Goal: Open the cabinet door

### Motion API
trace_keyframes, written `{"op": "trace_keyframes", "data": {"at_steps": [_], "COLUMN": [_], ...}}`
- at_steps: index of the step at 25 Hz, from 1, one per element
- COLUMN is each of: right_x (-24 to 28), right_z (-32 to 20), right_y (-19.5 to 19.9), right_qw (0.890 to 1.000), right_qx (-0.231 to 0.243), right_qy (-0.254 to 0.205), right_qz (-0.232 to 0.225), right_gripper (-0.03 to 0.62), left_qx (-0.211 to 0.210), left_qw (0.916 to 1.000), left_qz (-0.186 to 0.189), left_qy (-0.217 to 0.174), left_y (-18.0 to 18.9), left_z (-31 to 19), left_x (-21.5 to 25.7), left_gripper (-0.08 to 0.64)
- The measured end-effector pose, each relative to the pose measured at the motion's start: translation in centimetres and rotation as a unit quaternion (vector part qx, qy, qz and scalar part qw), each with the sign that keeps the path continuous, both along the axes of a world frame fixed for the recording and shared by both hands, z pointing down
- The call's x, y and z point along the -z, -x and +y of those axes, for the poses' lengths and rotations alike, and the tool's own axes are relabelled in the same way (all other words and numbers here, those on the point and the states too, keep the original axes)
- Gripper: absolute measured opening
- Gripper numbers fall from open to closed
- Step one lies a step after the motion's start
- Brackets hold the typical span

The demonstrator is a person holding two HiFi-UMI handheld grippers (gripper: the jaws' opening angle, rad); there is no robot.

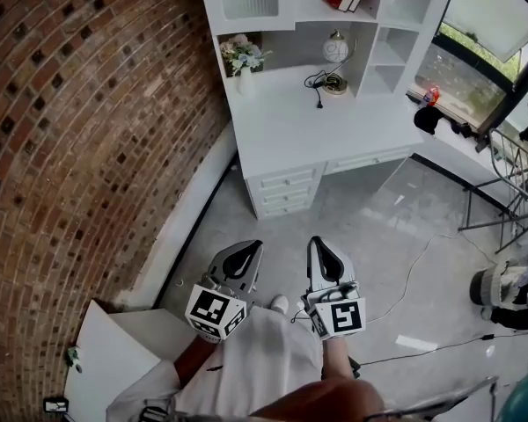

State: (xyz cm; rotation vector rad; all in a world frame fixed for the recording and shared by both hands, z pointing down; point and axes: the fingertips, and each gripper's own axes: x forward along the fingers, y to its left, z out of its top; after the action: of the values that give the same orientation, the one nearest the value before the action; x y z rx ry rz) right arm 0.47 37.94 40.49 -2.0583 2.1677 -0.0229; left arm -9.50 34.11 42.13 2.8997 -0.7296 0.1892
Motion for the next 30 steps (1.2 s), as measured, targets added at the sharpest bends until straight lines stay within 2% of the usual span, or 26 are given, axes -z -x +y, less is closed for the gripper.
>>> {"op": "trace_keyframes", "data": {"at_steps": [5,8,11,14,20,25,30], "right_x": [0.9,0.4,0.6,1.2,0.8,0.0,2.9], "right_z": [-0.9,-2.3,-3.5,-5.1,-9.7,-14.7,-20.0], "right_y": [0.2,0.0,-0.5,-0.9,-0.8,-0.5,-0.1], "right_qw": [1.0,1.0,1.0,1.0,1.0,0.999,1.0], "right_qx": [0.001,0.001,-0.006,-0.014,-0.008,0.0,-0.009], "right_qy": [-0.011,0.001,0.002,0.0,0.011,0.034,0.014], "right_qz": [-0.011,-0.005,-0.007,-0.007,-0.001,0.011,0.016], "right_gripper": [0.011,0.011,0.011,0.011,0.011,0.011,0.011], "left_qx": [0.008,0.012,-0.005,-0.011,-0.004,0.0,-0.005], "left_qw": [0.9999,0.9997,0.9996,0.9998,0.9999,0.9997,0.9994], "left_qz": [0.005,0.008,0.006,0.001,-0.003,0.008,0.023], "left_qy": [0.009,0.018,0.026,0.016,0.015,0.023,0.024], "left_y": [0.5,-0.1,-1.3,-1.8,-2.1,-1.9,-1.5], "left_z": [-1.4,-3.0,-4.3,-6.4,-11.1,-16.3,-21.4], "left_x": [-0.2,-0.9,-1.1,-0.6,-1.0,-0.8,0.6], "left_gripper": [0.009,0.009,0.009,0.009,0.009,0.009,0.009]}}
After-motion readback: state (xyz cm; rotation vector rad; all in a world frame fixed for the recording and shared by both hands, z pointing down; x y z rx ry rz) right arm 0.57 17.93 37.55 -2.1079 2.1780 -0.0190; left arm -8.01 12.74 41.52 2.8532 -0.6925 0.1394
